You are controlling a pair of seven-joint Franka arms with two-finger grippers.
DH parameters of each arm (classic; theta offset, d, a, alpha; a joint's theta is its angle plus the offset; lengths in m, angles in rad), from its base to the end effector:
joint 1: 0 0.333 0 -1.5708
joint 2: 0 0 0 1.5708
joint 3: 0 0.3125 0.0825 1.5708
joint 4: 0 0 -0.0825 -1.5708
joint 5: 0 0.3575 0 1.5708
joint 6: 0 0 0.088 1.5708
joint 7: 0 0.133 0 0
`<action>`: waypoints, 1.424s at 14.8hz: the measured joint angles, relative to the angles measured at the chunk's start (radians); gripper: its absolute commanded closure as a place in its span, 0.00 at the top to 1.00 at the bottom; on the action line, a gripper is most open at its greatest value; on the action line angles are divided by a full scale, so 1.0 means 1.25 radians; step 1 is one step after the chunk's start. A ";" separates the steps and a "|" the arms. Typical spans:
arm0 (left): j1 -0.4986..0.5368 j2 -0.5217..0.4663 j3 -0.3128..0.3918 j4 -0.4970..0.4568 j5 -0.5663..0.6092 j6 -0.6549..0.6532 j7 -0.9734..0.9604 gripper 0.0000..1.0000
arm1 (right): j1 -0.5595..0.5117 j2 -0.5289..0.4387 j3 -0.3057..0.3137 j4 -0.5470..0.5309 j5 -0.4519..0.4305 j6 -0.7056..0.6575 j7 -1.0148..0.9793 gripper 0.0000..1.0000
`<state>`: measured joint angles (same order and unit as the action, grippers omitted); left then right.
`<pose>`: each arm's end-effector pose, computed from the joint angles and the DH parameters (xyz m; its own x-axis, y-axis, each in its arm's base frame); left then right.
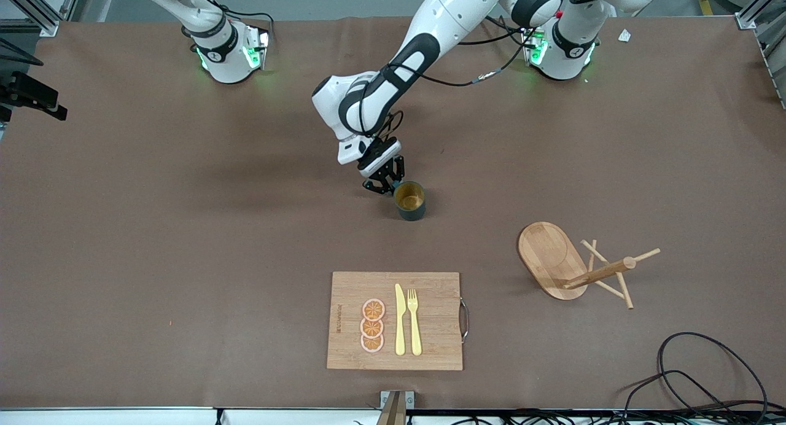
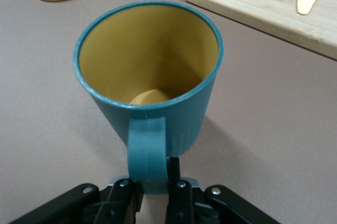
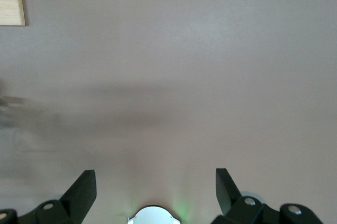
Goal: Pass cup and hang on rack
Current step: 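Close the left gripper on the mug handle and lift, then carry the mug with the left gripper toward the wooden rack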
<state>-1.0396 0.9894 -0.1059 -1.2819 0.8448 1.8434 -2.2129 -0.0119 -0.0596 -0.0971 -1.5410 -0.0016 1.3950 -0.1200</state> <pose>0.3641 -0.5786 0.1332 0.5799 0.4380 0.6870 0.6483 -0.7587 -0.0635 0.4856 -0.0550 0.6237 0.9963 0.0118 -0.0854 0.0106 -0.9998 -0.0145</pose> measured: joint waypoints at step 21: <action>0.339 -0.373 -0.003 0.037 -0.755 0.057 0.411 0.01 | 0.001 -0.002 0.007 0.033 0.000 -0.006 0.008 1.00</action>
<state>-0.6159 0.5227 -0.1091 -1.2359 -0.0984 1.9141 -1.6985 -0.0112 -0.0619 -0.0884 -1.5003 -0.0014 1.3870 -0.1106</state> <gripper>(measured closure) 0.784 0.000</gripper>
